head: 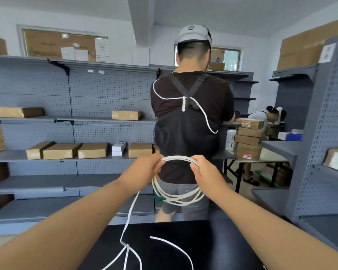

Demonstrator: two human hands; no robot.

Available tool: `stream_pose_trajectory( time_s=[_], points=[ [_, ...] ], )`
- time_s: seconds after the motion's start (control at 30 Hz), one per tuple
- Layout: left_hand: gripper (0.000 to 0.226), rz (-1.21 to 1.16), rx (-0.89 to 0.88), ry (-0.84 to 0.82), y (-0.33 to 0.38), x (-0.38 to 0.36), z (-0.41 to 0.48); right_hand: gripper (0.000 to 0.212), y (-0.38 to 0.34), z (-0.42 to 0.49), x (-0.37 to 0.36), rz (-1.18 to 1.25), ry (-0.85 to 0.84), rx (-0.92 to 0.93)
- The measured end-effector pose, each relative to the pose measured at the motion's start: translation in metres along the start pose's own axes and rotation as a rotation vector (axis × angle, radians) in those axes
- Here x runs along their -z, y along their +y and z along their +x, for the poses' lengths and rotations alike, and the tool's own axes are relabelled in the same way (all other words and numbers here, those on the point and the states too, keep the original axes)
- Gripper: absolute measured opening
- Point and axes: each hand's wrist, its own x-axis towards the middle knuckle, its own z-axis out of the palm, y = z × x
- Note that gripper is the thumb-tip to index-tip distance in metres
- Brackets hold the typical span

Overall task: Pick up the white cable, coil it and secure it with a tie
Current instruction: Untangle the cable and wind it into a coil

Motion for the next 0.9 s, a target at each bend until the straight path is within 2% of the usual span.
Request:
stream_pose_trajectory(
  time_s=[0.17,0.27,0.37,0.5,0.6,0.73,0.9],
  points=[
    [0.019,0.036,-0.009,-0.057,0.009,-0.002,-0.001,0.024,-0.012,-0.002,0.007,-0.208,-0.089,0.092],
    [0.022,0.035,0.012,-0.066,0.009,-0.006,-0.005,0.020,-0.013,-0.002,0.008,-0.328,-0.113,0.129],
    [0.027,-0.194,0.111,-0.064,0.007,-0.011,-0.010,0.016,-0.014,-0.002,0.011,-0.367,-0.103,0.154],
    [0.024,-0.688,0.312,-0.070,0.010,-0.020,-0.020,0.010,-0.016,-0.003,0.018,-0.332,-0.110,0.119],
    [0.033,-0.889,0.413,-0.049,0.013,-0.025,-0.027,0.010,-0.017,-0.004,0.022,-0.230,-0.089,0.031],
    [0.043,-0.925,0.486,-0.063,0.013,-0.029,-0.034,0.021,-0.010,-0.002,0.023,-0.014,0.016,-0.108],
    [0.030,-0.962,0.453,-0.093,0.009,-0.034,-0.042,0.022,0.000,0.001,0.018,0.178,0.150,-0.222]
  ],
)
